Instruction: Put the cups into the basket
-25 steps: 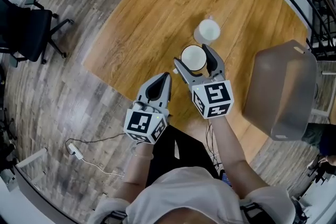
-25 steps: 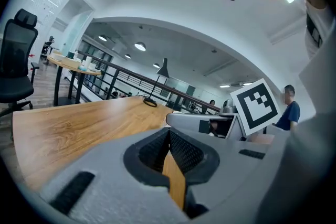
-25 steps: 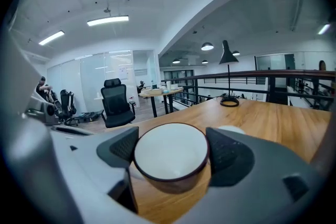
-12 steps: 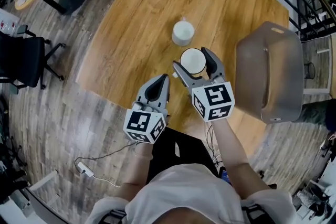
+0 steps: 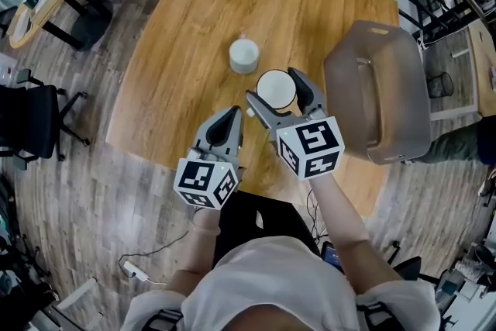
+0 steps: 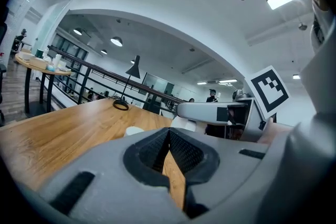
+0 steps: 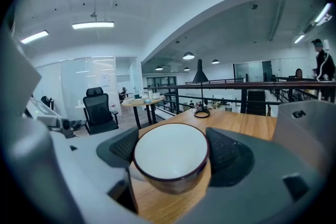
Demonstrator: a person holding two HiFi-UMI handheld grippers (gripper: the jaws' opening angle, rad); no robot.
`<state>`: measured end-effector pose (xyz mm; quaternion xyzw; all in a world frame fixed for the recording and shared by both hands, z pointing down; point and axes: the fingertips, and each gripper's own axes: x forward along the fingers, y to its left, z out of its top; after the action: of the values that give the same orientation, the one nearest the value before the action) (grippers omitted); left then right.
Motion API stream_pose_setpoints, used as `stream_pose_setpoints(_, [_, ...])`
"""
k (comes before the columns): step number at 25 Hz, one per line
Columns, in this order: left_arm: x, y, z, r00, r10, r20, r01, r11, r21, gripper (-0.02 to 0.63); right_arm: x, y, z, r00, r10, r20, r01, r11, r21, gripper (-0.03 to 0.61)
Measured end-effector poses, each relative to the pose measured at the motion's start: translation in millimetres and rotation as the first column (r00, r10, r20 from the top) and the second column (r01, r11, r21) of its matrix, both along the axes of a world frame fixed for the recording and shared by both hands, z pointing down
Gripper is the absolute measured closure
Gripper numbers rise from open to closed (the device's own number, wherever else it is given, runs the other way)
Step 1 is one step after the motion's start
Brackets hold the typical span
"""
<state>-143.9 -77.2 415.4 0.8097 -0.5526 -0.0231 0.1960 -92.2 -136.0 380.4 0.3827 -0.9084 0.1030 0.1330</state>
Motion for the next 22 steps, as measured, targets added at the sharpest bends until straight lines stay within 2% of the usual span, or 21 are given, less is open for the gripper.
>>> stream_pose_setpoints(11, [31.9, -17.5, -40.4, 0.996, 0.089, -0.030, -0.087, 0.994, 0.063, 0.607, 42.6, -10.5, -56.4, 0.997, 0.075, 0.023, -0.076, 0.996, 0.049, 0.186])
stream_pose_setpoints(22, [86.9, -36.2, -76.1, 0.980, 0.198, -0.015, -0.194, 0.971, 0.140, 0.607, 98.6, -13.7, -94.0, 0.987, 0.157, 0.044, -0.161, 0.982, 0.095, 0.186])
